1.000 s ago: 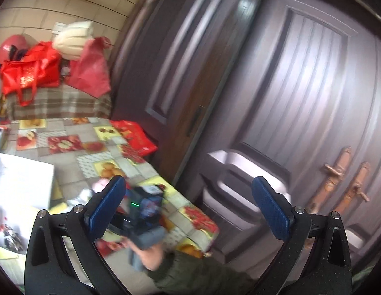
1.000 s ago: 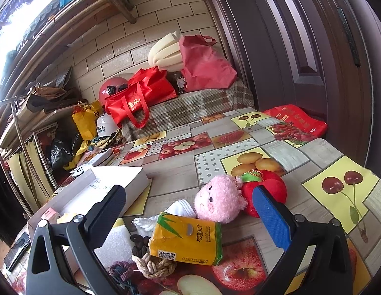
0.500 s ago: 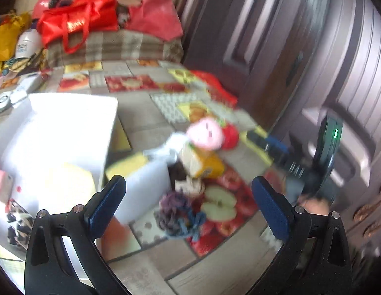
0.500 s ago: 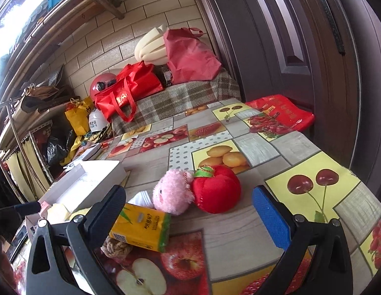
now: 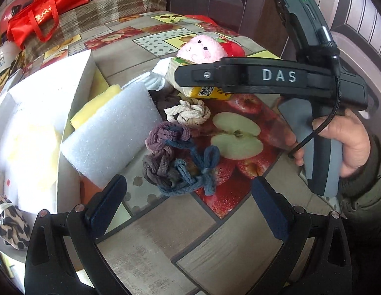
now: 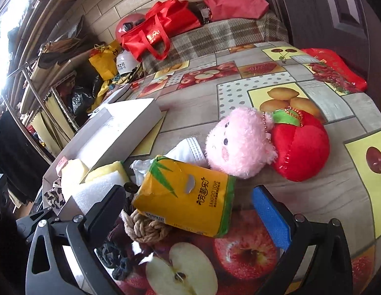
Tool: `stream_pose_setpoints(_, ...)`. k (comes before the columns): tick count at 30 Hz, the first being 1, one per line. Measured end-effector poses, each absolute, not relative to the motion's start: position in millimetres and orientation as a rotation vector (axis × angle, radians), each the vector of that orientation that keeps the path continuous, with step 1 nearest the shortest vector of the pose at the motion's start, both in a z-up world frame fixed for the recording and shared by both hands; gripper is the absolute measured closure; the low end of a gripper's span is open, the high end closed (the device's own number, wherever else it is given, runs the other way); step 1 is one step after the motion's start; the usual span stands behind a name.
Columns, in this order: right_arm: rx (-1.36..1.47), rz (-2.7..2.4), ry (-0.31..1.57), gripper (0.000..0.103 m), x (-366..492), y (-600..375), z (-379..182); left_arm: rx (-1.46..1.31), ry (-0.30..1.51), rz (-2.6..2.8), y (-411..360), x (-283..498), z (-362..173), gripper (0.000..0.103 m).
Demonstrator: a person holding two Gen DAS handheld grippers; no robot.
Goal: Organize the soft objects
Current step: 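Grasp the braided purple-blue rope knot with the left tool while the right tool grasps the yellow tissue pack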
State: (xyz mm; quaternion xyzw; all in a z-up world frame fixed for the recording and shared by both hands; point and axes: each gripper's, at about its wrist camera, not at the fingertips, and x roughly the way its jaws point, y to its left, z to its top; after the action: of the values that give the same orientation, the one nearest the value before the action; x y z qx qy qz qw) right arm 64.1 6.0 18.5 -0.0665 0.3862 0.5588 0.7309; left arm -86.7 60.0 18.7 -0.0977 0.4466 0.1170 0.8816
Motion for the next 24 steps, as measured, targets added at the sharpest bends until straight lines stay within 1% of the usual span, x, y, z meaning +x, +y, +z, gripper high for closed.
stream_pose_setpoints(2, -0.167, 1.247, 0.895, 0.001, 65, 14, 12, -0.188, 0.944, 0.241, 57, -82, 15, 0.001)
stream_pose_setpoints(3, -0.17, 1.262, 0.902, 0.013, 64, 15, 12, -0.188, 0.952, 0.233, 56, -80, 14, 0.004)
stream_pose_setpoints(4, -0.166, 1.276, 0.899, 0.027, 64, 14, 12, -0.186, 0.955, 0.23, 54, -80, 12, 0.012)
stream_pose_setpoints(7, -0.146, 1.289, 0.882, 0.027, 63, 7, 15, -0.171, 0.945, 0.255, 55, -81, 13, 0.024)
stream_pose_setpoints(11, -0.047, 1.276, 0.848, 0.027, 70, -10, 21, -0.202, 0.943, 0.273, 63, -83, 12, 0.024)
stream_pose_setpoints(18, 0.069, 1.267, 0.888, 0.027, 85, -19, 19, -0.124, 0.949, 0.294, 56, -64, 10, 0.024)
stream_pose_setpoints(19, 0.072, 1.268, 0.885, 0.027, 84, -19, 20, -0.124, 0.942, 0.292, 57, -63, 9, 0.027)
stream_pose_setpoints(20, 0.075, 1.272, 0.879, 0.027, 84, -19, 21, -0.123, 0.935, 0.291, 57, -63, 10, 0.032)
stream_pose_setpoints(21, 0.079, 1.273, 0.873, 0.027, 84, -20, 22, -0.118, 0.924, 0.291, 57, -64, 11, 0.052)
stream_pose_setpoints(22, 0.084, 1.274, 0.867, 0.027, 84, -22, 22, -0.116, 0.916, 0.289, 57, -66, 12, 0.066)
stream_pose_setpoints(24, 0.093, 1.272, 0.858, 0.027, 84, -23, 23, -0.1, 0.898, 0.294, 56, -70, 12, 0.072)
